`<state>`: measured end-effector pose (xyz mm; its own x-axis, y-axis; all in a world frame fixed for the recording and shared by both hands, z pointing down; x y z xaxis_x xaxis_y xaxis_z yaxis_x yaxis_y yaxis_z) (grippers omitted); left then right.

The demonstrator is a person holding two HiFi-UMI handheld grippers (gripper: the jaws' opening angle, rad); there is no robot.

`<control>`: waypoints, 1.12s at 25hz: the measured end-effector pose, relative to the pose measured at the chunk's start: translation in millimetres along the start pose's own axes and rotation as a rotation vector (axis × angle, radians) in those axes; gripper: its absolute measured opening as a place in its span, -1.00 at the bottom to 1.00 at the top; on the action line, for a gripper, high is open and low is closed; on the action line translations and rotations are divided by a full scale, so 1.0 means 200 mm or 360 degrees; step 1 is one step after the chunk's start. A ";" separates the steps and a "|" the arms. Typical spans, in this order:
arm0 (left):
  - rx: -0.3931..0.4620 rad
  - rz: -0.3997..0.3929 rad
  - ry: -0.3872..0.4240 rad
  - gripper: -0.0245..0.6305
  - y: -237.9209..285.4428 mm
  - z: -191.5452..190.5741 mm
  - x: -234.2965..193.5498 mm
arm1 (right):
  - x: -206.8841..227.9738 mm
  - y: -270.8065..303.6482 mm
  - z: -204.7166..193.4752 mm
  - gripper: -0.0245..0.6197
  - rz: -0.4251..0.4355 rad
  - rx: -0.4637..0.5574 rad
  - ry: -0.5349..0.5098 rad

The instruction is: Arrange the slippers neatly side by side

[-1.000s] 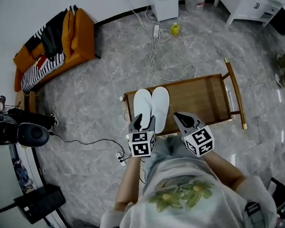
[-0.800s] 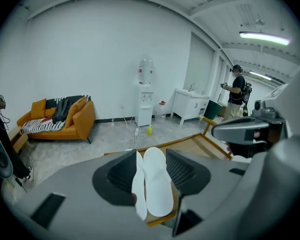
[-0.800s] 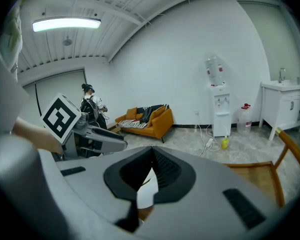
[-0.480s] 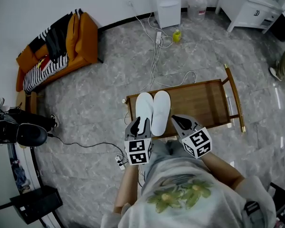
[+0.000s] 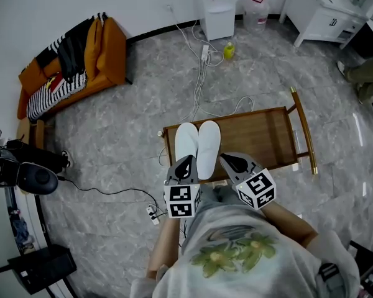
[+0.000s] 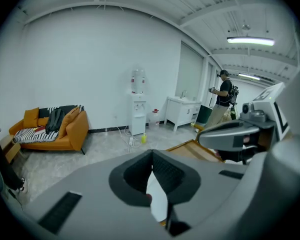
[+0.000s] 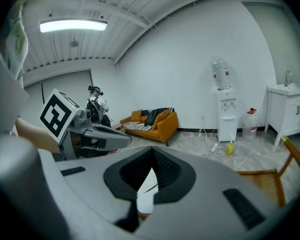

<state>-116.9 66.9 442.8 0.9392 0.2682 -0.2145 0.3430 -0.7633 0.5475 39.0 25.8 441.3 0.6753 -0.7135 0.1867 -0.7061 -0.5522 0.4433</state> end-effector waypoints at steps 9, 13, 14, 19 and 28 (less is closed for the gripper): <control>0.0043 0.0001 -0.0003 -0.88 -0.03 0.03 0.02 | -0.03 -0.01 0.02 -0.90 0.0051 -0.0018 0.0002; 0.0057 0.0013 -0.0015 -0.88 -0.05 0.04 0.02 | -0.04 -0.01 0.03 -0.90 0.0072 -0.0026 -0.0026; 0.0059 0.0015 -0.0020 -0.88 -0.05 0.04 0.02 | -0.05 -0.01 0.03 -0.90 0.0083 -0.0028 -0.0035; 0.0058 0.0012 -0.0024 -0.88 -0.06 0.04 0.02 | -0.07 -0.01 0.03 -0.90 0.0107 -0.0026 -0.0052; 0.0037 -0.0037 -0.0003 -0.88 -0.05 0.04 0.05 | -0.07 -0.03 0.02 -0.90 0.0092 -0.0041 -0.0055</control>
<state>-111.2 72.2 429.0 0.9310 0.2847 -0.2285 0.3641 -0.7702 0.5237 34.0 37.6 432.9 0.6253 -0.7587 0.1826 -0.7377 -0.4985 0.4553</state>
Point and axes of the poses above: the fingertips, and each gripper's own axes: y forward along the fingers, x to its right, z out of its top, the point moved 6 cm from there along -y, backward along the fingers, and after that the axes turned 11 degrees about -z, right-handed, at the moved point
